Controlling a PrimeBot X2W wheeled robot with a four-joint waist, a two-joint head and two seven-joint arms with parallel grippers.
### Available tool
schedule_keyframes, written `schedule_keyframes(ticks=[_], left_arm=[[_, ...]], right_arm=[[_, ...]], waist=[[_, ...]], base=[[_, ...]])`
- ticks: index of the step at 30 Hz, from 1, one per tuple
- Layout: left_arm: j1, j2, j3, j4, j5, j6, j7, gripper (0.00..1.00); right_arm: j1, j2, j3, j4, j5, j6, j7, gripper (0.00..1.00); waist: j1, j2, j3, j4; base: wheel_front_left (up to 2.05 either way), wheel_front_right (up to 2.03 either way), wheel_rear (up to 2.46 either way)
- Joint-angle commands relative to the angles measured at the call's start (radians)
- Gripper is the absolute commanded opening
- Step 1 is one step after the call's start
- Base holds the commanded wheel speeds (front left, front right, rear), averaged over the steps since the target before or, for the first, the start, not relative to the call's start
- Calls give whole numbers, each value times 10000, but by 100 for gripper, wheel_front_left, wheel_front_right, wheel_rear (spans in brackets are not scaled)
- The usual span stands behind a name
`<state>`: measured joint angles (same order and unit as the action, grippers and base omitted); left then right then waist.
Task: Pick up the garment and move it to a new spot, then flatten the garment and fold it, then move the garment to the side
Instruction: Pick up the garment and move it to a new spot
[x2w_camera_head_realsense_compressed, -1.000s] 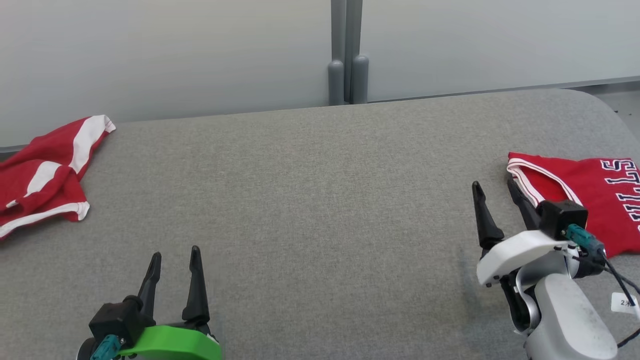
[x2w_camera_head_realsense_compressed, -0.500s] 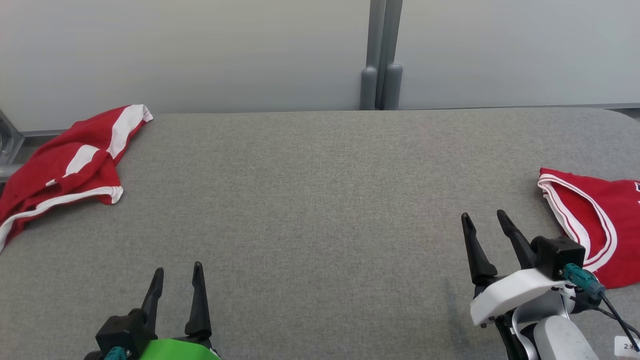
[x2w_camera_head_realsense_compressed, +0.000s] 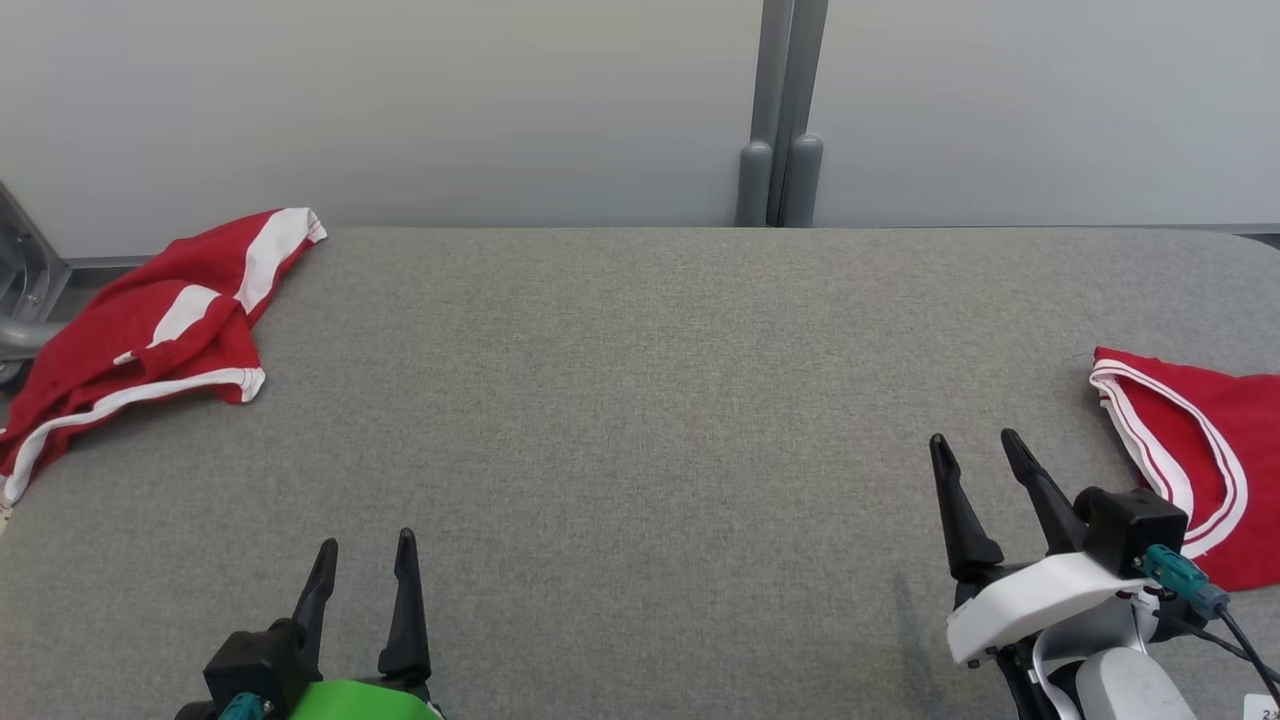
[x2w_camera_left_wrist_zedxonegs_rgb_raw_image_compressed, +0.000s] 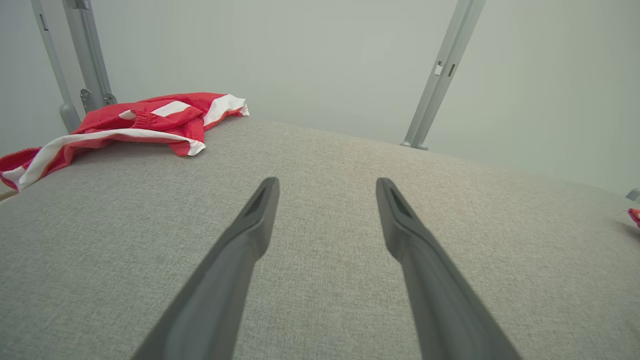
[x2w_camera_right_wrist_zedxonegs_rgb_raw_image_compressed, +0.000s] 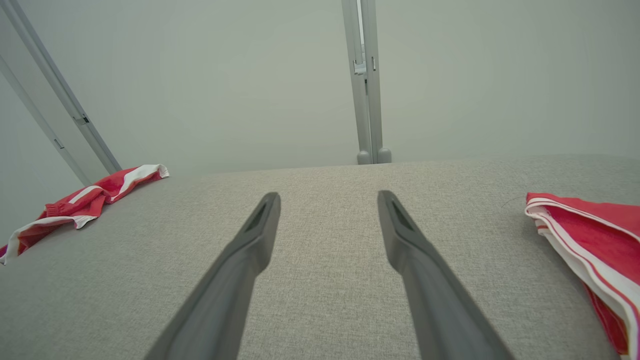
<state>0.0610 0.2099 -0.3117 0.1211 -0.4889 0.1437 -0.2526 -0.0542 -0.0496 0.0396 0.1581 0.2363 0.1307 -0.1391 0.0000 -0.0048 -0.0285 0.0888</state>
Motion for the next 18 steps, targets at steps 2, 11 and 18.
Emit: schedule_keyframes(ticks=[2,11,18], left_arm=[[-58,89,-20,-46,57,19,45,100],[5,153,-73,-131,8,61,88,100],[55,179,-98,-156,-60,81,101,100]], right_arm=[[149,-22,-24,-70,73,0,-53,100],[229,-22,21,-38,112,0,-51,100],[262,-21,67,-23,144,0,-46,100]], waist=[[0,48,-41,16],[0,48,-133,50],[0,48,-180,8]], base=[[0,0,0],[0,0,0],[0,0,0]])
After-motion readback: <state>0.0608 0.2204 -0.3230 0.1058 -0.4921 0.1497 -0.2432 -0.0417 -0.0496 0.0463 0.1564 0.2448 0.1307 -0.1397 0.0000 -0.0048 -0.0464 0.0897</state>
